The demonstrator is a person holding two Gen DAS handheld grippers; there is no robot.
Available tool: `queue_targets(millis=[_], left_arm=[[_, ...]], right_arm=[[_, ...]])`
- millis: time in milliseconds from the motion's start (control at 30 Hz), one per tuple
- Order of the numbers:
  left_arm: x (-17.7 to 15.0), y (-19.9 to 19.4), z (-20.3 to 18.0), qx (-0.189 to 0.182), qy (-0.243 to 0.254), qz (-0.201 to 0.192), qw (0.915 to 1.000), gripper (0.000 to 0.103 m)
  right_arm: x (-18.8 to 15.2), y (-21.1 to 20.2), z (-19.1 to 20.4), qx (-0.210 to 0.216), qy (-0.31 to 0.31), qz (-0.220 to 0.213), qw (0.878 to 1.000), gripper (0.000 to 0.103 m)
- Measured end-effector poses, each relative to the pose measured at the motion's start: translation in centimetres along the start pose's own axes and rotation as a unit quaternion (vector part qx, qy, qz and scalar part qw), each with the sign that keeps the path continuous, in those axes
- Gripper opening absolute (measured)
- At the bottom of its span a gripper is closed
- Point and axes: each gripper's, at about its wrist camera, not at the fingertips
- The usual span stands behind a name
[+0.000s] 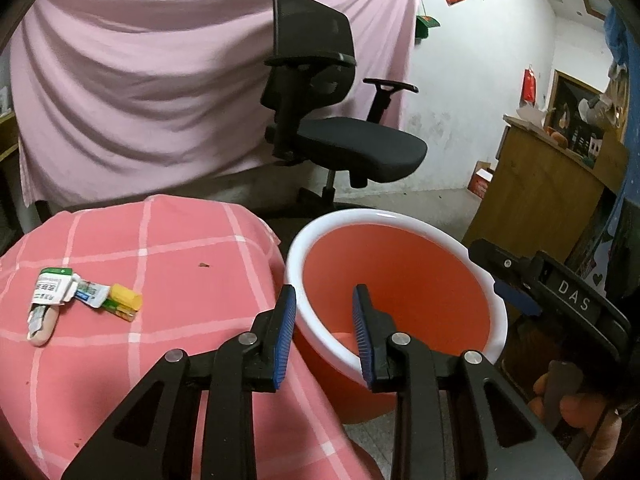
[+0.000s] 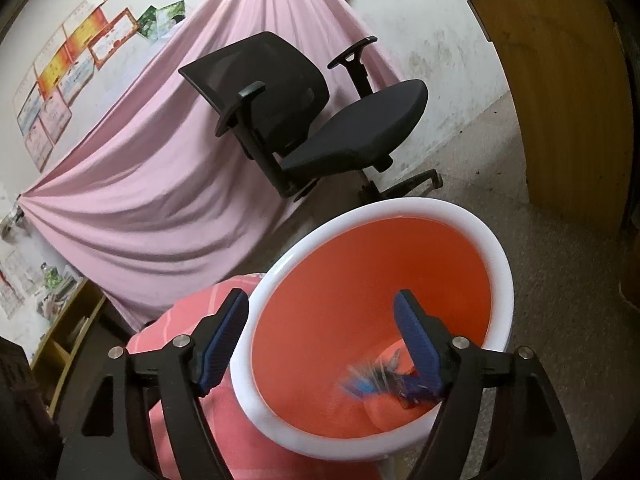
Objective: Collect trash
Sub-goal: 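Open the left tool over the bucket while the right tool opens too, then move both tools back over the table toward the remaining items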
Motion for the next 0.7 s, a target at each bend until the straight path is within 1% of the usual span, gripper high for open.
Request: queue_targets(millis=[67,133,200,300,367,500,533,567,600,700], left_arm=[[-0.1,-0.7,0.3,0.001,-0.005,-0.010,0.9999,0.034],[0.2,-1.5,0.7,0.003,-0.012,-0.023,0.9997,0.035],[0.4,-2.5,1.2,0.007,-0.017,-0.035,0.9992,0.035],[0.9,-4.2,1.9,0.014,-0.023,-0.055,0.9981,0.037],[1.2,-5.5,2.4,0.019,-0.027,-0.071,0.9970,0.043],[1.6,-8.7,3.6,0.033,-0.031,-0.106,0.9933,0.045],[1.7,-9.3,3.8,0.038,-0.031,-0.113,0.9924,0.048],[1.7,-10.0,4.1,0.043,-0.032,-0.120,0.9913,0.054],[1.7,-10.9,4.5,0.051,-0.034,-0.131,0.9896,0.056],[1.5,-13.4,5.6,0.070,-0.034,-0.159,0.9842,0.058]], right_arm=[[0.0,-0.1,0.2,0.003,-0.002,-0.001,1.000,0.076],[0.1,-0.3,0.4,0.008,-0.006,-0.007,1.000,0.077],[0.1,-0.9,1.0,0.011,-0.012,-0.020,1.000,0.080],[0.2,-1.9,2.2,0.017,-0.027,-0.043,0.999,0.082],[0.1,-2.4,3.1,0.019,-0.036,-0.057,0.998,0.085],[0.1,-3.4,4.9,0.027,-0.050,-0.091,0.994,0.091],[0.0,-3.8,5.5,0.030,-0.054,-0.105,0.993,0.096],[-0.1,-4.1,6.0,0.031,-0.056,-0.115,0.991,0.103],[-0.3,-4.5,6.6,0.033,-0.058,-0.131,0.989,0.103],[-0.8,-5.3,8.3,0.044,-0.065,-0.161,0.984,0.103]])
Point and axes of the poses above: each gripper's, at about its wrist camera, not at the fingertips, and y roughly the way its jaws point, z to its left, x to its top, and after that the axes turned 13 degrees about -x, right-handed
